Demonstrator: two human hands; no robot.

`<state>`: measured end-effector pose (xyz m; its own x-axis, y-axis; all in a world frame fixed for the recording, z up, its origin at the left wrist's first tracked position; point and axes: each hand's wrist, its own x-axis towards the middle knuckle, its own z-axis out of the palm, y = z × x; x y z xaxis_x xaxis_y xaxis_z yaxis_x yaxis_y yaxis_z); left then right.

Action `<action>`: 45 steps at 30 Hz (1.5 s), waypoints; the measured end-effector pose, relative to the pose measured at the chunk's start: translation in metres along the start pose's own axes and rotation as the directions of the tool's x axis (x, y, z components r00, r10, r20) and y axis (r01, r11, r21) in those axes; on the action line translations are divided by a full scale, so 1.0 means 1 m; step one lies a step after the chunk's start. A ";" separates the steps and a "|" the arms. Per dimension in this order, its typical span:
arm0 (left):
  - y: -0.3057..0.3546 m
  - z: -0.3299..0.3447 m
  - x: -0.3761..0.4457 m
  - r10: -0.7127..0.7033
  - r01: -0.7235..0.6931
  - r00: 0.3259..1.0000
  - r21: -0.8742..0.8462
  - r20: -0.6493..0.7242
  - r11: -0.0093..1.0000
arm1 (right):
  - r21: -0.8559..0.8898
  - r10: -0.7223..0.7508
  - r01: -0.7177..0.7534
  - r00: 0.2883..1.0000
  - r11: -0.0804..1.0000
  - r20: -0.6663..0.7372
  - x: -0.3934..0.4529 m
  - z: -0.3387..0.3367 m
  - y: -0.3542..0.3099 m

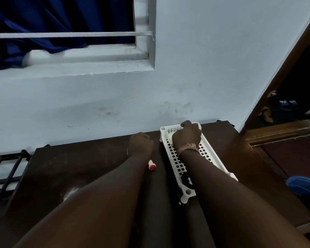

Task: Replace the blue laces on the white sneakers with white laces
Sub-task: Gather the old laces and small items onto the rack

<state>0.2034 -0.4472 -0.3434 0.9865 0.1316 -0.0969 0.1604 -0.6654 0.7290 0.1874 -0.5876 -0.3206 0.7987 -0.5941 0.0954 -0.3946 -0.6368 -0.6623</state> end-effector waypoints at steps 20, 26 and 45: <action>-0.062 -0.016 -0.023 0.054 -0.056 0.998 0.065 0.033 0.996 | -0.102 -0.149 0.210 0.896 0.972 0.419 -0.076 0.065 -0.007; -0.040 -0.003 -0.048 0.062 -0.062 0.998 -0.024 0.031 0.998 | 0.082 -0.073 0.057 0.973 0.995 0.220 -0.058 -0.008 0.008; -0.041 -0.008 -0.062 0.011 -0.012 0.999 0.030 0.040 0.999 | -0.054 -0.200 0.236 0.908 0.970 0.367 -0.071 -0.045 0.062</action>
<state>0.1350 -0.4223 -0.3619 0.9887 0.0951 -0.1160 0.1495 -0.6889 0.7093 0.0858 -0.6071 -0.3353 0.9713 -0.2320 -0.0534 -0.2192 -0.7844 -0.5803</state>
